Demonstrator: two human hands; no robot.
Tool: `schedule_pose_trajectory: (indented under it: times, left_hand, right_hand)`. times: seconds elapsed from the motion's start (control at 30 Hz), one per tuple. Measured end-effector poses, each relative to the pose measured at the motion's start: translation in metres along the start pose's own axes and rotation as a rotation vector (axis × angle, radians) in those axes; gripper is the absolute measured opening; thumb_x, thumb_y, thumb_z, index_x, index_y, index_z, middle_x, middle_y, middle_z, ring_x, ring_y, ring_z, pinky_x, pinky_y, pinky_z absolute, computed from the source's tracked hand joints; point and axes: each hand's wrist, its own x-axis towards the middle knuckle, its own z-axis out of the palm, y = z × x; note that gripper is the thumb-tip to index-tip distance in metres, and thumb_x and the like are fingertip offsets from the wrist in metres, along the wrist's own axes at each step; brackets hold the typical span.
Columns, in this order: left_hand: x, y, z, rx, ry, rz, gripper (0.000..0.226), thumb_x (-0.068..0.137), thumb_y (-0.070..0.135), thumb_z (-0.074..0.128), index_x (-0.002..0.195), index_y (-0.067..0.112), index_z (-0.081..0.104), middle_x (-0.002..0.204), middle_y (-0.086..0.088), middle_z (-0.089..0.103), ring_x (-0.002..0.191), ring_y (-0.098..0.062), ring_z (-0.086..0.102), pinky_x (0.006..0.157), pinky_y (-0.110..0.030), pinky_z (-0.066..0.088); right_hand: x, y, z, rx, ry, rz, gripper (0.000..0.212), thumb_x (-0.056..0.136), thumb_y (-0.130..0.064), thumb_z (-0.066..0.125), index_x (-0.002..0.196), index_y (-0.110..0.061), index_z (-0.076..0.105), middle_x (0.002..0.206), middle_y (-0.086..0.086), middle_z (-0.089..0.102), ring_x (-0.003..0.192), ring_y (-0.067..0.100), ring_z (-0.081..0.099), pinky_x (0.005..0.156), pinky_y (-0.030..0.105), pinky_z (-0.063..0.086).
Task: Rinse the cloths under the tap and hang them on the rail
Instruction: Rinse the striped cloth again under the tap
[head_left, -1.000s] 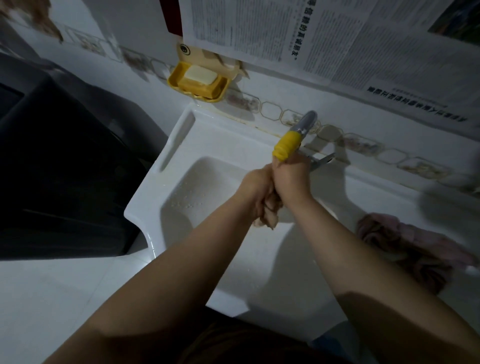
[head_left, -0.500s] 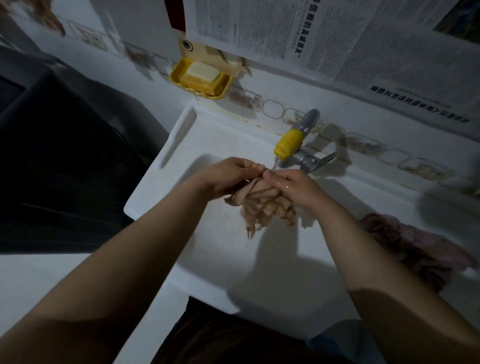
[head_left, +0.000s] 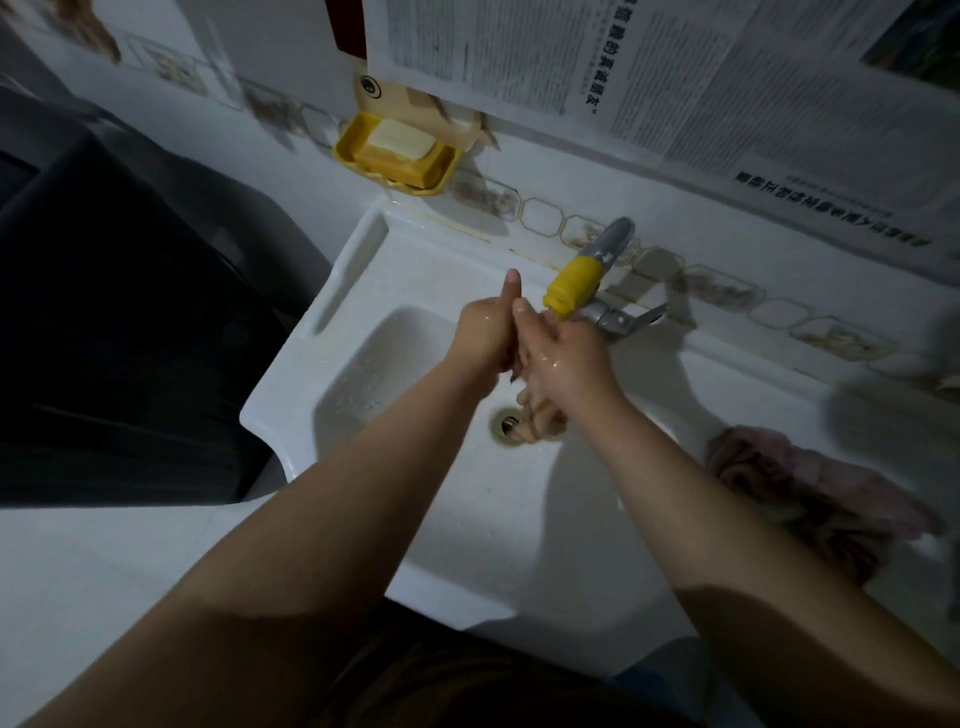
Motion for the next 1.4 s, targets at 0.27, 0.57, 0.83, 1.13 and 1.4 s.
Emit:
schedule_pose_trajectory:
  times: [0.27, 0.57, 0.83, 1.13, 1.4]
  left_hand:
    - [-0.007, -0.005, 0.021, -0.225, -0.019, -0.190, 0.049, 0.101, 0.038, 0.040, 0.108, -0.006, 0.060, 0.099, -0.034, 0.059, 0.088, -0.041, 0.063, 0.063, -0.035, 0.052]
    - [-0.012, -0.003, 0.021, -0.244, -0.016, -0.241, 0.053, 0.100, 0.042, 0.044, 0.109, -0.007, 0.059, 0.078, -0.015, 0.054, 0.054, -0.019, 0.048, 0.043, -0.021, 0.044]
    - [-0.022, 0.004, 0.003, 0.019, -0.205, -0.208, 0.055, 0.097, 0.057, 0.038, 0.066, 0.014, 0.051, 0.053, -0.004, 0.042, 0.039, -0.013, 0.035, 0.041, -0.016, 0.026]
    - [-0.009, 0.027, -0.009, 0.409, -0.152, 0.242, 0.050, 0.100, 0.051, 0.032, 0.076, 0.014, 0.055, 0.074, -0.005, 0.058, 0.064, -0.015, 0.052, 0.063, -0.030, 0.041]
    - [-0.017, -0.043, -0.027, -0.270, -0.435, -0.125, 0.062, 0.096, 0.051, 0.041, 0.104, -0.008, 0.057, 0.098, -0.025, 0.056, 0.094, -0.035, 0.054, 0.091, -0.039, 0.043]
  right_hand:
    - [0.000, 0.013, 0.008, -0.044, 0.194, -0.117, 0.046, 0.094, -0.042, 0.046, 0.054, -0.019, 0.047, 0.063, 0.014, 0.062, 0.064, 0.031, 0.060, 0.059, 0.038, 0.047]
    - [-0.002, 0.013, 0.011, -0.137, 0.215, -0.165, 0.045, 0.097, -0.040, 0.044, 0.056, -0.022, 0.043, 0.070, 0.019, 0.064, 0.070, 0.034, 0.062, 0.063, 0.041, 0.049]
    - [0.030, 0.034, -0.020, -0.197, 0.016, -0.003, 0.020, 0.100, -0.026, 0.040, 0.086, -0.020, 0.053, 0.082, 0.004, 0.062, 0.076, 0.022, 0.057, 0.066, 0.022, 0.041]
    - [0.004, 0.018, -0.022, 0.016, -0.410, 0.062, 0.058, 0.085, -0.065, 0.049, 0.085, -0.012, 0.071, 0.078, 0.012, 0.073, 0.085, 0.042, 0.067, 0.081, 0.051, 0.052]
    - [0.014, 0.020, -0.029, 0.493, -0.180, 0.085, 0.015, 0.096, -0.012, 0.050, 0.091, -0.015, 0.064, 0.078, 0.001, 0.072, 0.074, 0.015, 0.069, 0.075, 0.029, 0.056]
